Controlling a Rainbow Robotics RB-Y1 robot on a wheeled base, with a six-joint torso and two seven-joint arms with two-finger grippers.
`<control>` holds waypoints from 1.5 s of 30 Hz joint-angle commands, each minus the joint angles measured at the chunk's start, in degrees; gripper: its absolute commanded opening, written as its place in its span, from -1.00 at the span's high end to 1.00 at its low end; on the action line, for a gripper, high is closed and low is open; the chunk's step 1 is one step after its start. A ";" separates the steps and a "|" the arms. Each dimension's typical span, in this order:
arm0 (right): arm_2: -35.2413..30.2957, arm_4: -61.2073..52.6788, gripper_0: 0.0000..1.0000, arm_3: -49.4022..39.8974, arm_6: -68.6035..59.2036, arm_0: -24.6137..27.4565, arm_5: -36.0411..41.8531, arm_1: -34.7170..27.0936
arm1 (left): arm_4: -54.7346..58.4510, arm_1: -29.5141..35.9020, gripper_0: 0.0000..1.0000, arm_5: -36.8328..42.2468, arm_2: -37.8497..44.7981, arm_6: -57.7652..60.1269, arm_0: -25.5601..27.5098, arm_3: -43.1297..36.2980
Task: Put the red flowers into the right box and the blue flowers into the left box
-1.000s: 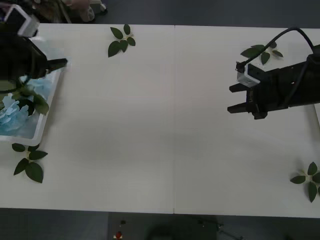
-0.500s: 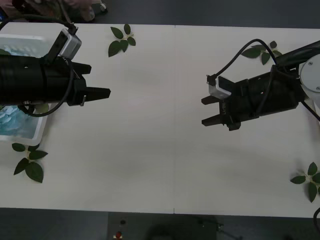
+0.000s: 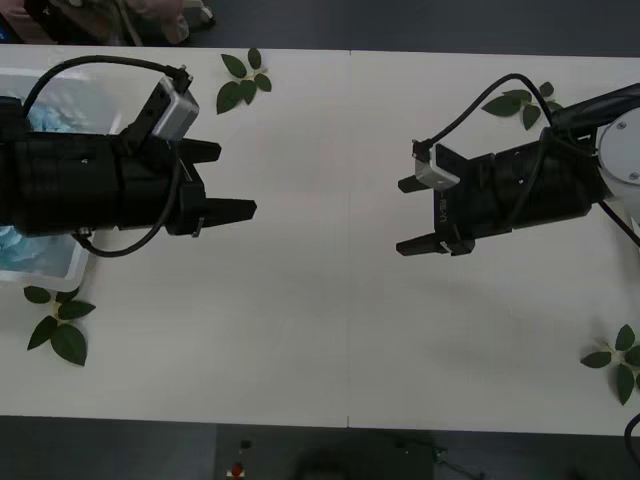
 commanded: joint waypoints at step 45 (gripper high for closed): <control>-5.40 -1.75 -1.00 5.62 -0.36 -3.27 7.01 2.50 | 0.39 -2.96 -1.00 -2.31 1.57 -4.00 -0.36 -0.06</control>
